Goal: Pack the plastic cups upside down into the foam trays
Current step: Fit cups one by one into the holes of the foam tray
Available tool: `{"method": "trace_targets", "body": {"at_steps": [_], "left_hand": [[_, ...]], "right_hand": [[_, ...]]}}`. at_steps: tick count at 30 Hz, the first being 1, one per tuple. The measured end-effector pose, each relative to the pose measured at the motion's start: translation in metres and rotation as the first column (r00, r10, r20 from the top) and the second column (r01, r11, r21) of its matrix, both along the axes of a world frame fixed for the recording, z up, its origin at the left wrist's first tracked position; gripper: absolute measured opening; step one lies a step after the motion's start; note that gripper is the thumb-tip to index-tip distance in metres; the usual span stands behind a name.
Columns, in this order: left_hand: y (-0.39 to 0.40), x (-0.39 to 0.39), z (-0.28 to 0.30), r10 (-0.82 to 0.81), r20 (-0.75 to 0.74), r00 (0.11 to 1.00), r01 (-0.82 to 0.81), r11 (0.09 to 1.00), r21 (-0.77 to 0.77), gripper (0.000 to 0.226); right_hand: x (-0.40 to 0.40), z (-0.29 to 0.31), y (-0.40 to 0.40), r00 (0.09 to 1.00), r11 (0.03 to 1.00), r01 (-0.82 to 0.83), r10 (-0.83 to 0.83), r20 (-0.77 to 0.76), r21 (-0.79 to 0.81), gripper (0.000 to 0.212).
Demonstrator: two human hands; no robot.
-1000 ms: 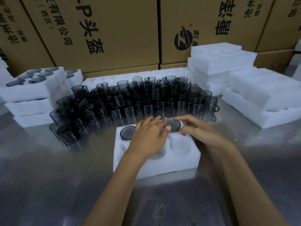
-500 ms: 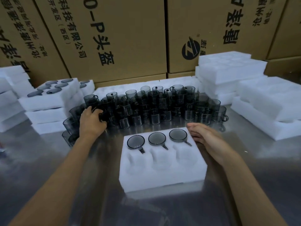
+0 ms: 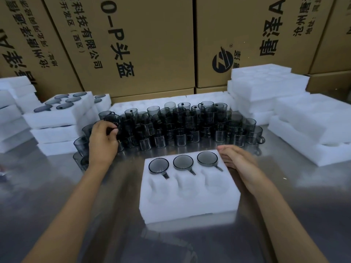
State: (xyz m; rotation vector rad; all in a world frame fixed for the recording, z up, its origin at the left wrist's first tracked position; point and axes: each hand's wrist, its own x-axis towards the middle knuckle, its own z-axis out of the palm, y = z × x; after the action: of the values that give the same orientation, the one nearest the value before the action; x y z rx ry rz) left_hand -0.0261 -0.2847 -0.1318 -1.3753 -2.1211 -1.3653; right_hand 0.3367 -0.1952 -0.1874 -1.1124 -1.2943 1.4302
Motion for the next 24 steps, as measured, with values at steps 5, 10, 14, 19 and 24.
{"method": "trace_targets", "body": {"at_steps": [5,10,14,19,24], "left_hand": [[-0.041,0.031,0.009,-0.393,0.454,0.800,0.333,0.920,0.208,0.016],[-0.069,0.053,0.003,-0.643,0.603,0.472,0.708,0.684,0.176,0.015],[-0.074,0.068,0.003,-0.689,0.661,0.297,0.801,0.557,0.220,0.006],[-0.076,0.073,0.001,-0.721,0.646,0.250,0.812,0.520,0.266,0.015],[-0.070,0.077,-0.002,-0.770,0.614,0.174,0.745,0.511,0.429,0.036]], "right_hand": [[-0.011,0.027,-0.025,0.968,0.922,0.142,-0.206,0.145,0.361,0.017],[-0.045,0.060,-0.071,0.991,0.846,-0.079,0.010,0.132,0.526,0.024],[-0.082,0.070,-0.093,0.896,0.841,-0.439,0.384,0.222,0.317,0.040],[-0.092,0.073,-0.091,0.848,0.822,-0.527,0.493,0.194,0.216,0.057],[-0.097,0.063,-0.098,0.872,0.799,-0.487,0.467,0.146,0.352,0.048]]}}
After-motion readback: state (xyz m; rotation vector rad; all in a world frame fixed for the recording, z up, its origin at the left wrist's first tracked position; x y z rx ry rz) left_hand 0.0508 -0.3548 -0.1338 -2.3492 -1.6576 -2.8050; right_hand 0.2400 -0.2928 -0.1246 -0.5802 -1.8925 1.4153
